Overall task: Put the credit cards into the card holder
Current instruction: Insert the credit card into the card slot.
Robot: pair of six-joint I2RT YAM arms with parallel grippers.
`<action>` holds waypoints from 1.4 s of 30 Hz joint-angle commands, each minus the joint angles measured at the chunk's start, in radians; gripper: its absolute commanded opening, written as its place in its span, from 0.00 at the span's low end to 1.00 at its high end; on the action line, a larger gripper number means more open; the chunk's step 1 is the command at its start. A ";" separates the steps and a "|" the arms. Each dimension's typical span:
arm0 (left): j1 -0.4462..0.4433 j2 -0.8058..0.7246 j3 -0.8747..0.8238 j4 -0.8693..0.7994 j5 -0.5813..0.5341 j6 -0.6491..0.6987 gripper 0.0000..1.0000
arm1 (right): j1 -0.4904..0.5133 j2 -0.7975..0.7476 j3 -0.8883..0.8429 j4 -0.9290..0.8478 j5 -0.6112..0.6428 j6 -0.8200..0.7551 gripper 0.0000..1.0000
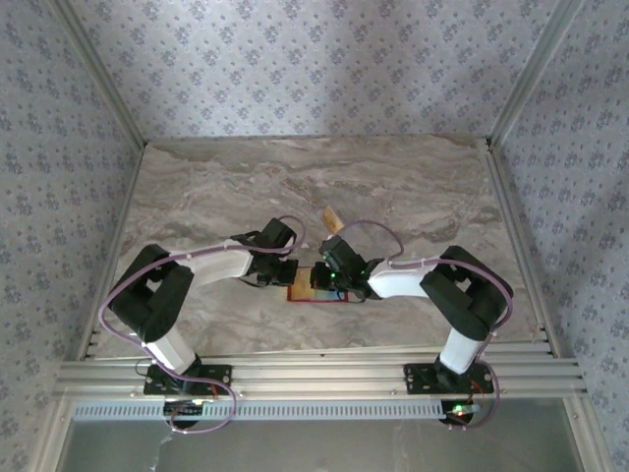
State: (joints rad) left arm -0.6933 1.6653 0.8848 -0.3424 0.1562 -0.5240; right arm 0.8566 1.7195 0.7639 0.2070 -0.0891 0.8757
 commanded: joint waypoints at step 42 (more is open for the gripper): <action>-0.031 0.100 -0.015 0.006 0.036 -0.010 0.00 | 0.090 -0.125 0.258 -0.483 0.167 -0.210 0.33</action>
State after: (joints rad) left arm -0.6964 1.6852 0.9028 -0.3359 0.1707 -0.5282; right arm 0.9413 1.6321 0.9642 -0.1898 0.0383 0.7155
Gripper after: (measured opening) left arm 0.041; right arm 0.334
